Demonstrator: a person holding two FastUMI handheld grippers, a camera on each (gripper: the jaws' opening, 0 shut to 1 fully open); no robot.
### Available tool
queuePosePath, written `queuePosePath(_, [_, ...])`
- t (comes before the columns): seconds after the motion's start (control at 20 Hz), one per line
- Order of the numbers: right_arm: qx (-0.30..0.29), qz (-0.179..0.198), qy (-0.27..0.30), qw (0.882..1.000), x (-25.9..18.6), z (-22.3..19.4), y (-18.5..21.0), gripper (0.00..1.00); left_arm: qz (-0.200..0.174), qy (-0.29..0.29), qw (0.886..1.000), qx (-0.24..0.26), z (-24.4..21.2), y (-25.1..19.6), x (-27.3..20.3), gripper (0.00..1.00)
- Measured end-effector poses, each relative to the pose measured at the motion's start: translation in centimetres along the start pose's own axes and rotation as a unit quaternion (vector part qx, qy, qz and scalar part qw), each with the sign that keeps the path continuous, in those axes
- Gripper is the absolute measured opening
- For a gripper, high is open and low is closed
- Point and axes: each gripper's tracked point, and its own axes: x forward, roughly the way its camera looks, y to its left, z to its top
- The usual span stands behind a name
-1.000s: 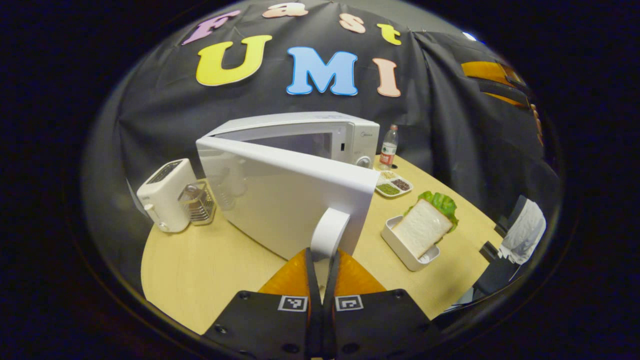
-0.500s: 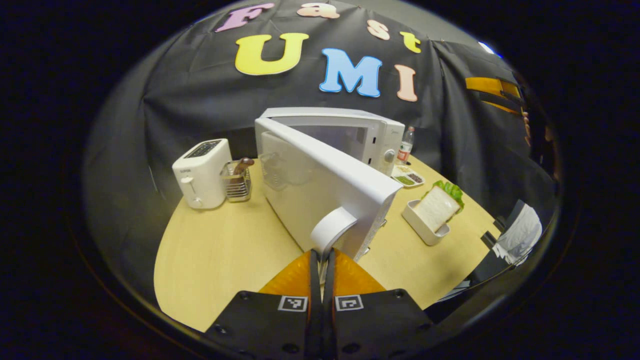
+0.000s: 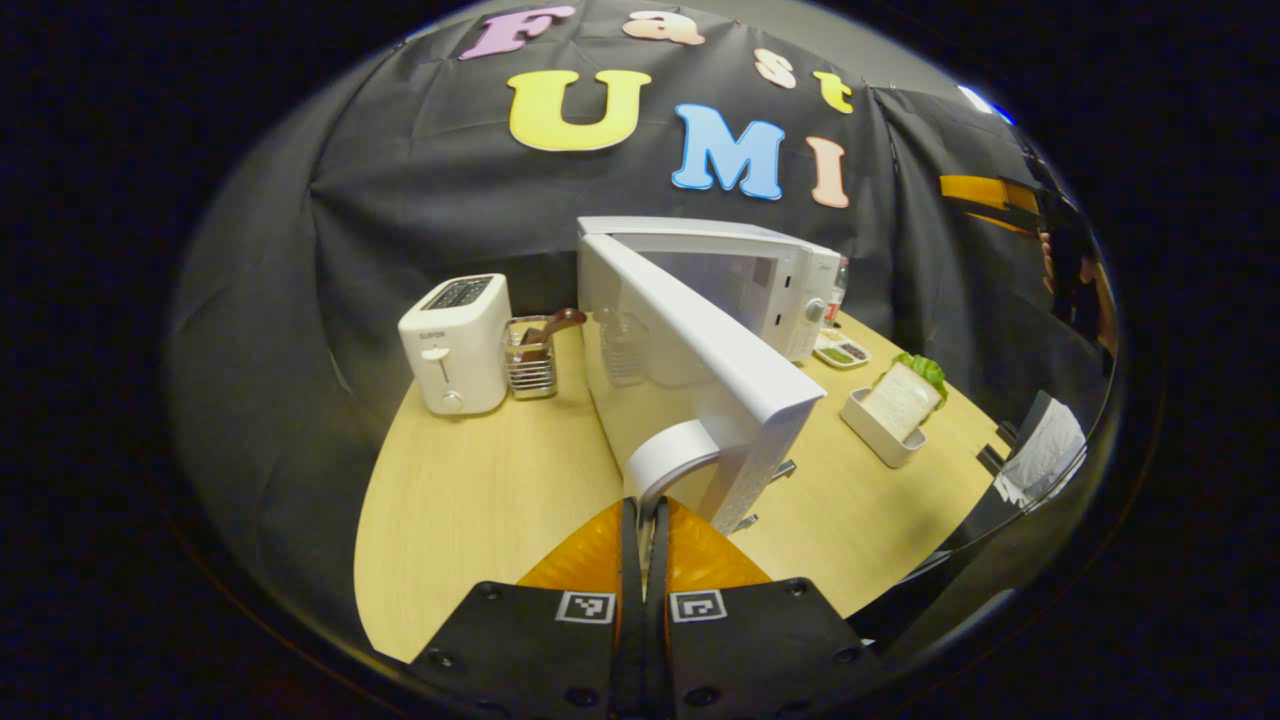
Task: Open the microwave oven with the left hand, put the food in, and close the microwave oven.
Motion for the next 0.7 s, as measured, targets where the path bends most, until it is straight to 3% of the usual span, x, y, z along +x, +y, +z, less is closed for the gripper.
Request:
queuePosePath(0.45, [0.001,0.001,0.024,1.000,0.7,-1.4,0.1,0.98,0.024,-0.010,1.000,-0.014,-0.2,3.1,-0.8,0.07])
queuePosePath(0.7, [0.003,-0.015,0.045,0.999,0.8,-3.1,-2.3,0.98,0.071,-0.026,0.997,-0.019,-0.2,5.5,-2.2,0.08])
